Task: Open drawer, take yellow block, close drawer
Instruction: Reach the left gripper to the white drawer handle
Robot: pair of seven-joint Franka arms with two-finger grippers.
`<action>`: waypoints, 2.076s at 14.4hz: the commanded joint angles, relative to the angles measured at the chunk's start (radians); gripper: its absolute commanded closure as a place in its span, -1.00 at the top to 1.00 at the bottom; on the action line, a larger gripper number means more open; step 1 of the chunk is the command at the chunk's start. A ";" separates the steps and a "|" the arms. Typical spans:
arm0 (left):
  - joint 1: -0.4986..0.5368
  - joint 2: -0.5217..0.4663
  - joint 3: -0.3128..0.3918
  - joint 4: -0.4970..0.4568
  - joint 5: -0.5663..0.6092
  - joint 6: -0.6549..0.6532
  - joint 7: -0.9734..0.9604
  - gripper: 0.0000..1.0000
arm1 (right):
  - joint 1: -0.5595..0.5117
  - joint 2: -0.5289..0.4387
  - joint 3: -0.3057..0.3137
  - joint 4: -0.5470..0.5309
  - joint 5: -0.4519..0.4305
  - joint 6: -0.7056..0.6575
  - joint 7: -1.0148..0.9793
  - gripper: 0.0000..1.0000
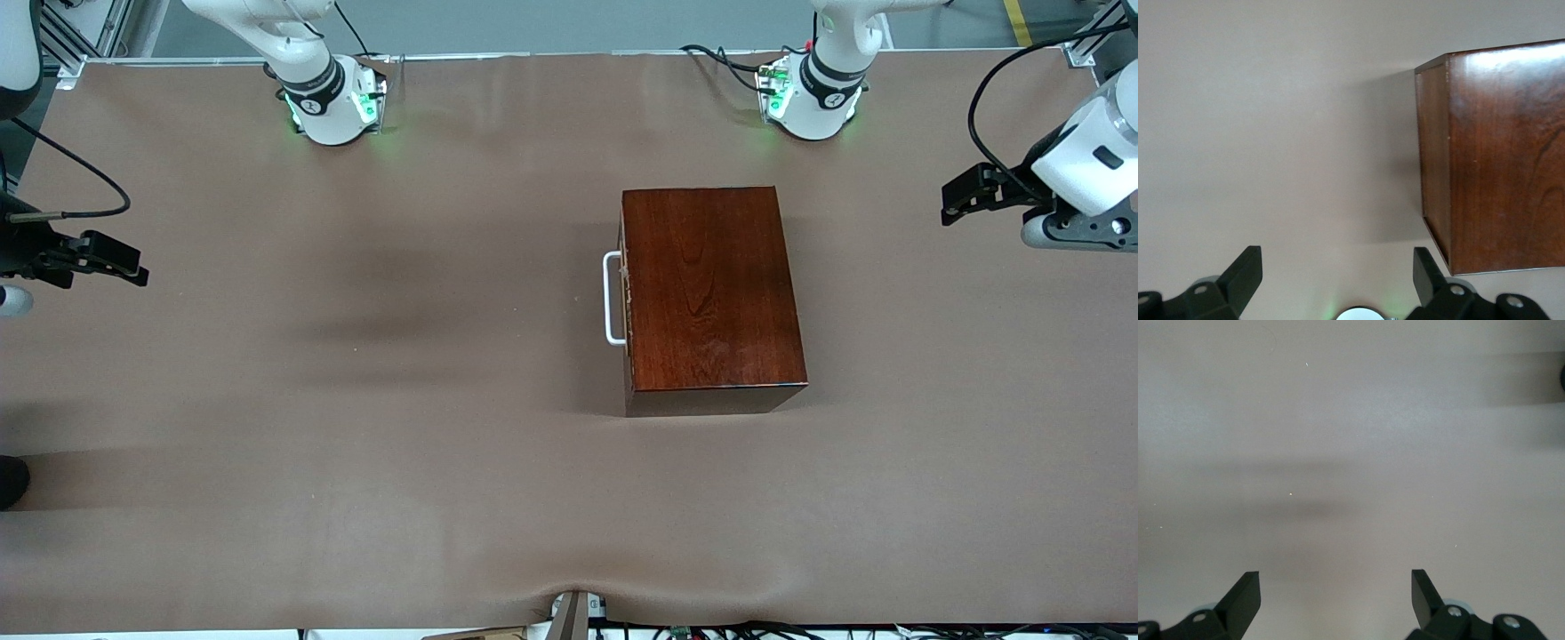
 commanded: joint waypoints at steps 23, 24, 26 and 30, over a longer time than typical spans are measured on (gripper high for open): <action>-0.682 0.578 -0.009 0.325 0.120 0.493 -0.998 1.00 | -0.008 -0.010 0.005 0.006 -0.015 -0.012 0.015 1.00; -0.708 0.604 -0.008 0.334 0.154 0.493 -0.999 1.00 | -0.008 -0.009 0.004 0.006 -0.015 -0.012 0.015 1.00; -0.759 0.659 -0.008 0.345 0.223 0.493 -0.974 1.00 | -0.008 -0.009 0.005 0.006 -0.015 -0.012 0.015 1.00; -0.874 0.728 0.082 0.363 0.234 0.482 -0.911 1.00 | -0.008 -0.009 0.005 0.006 -0.015 -0.012 0.015 1.00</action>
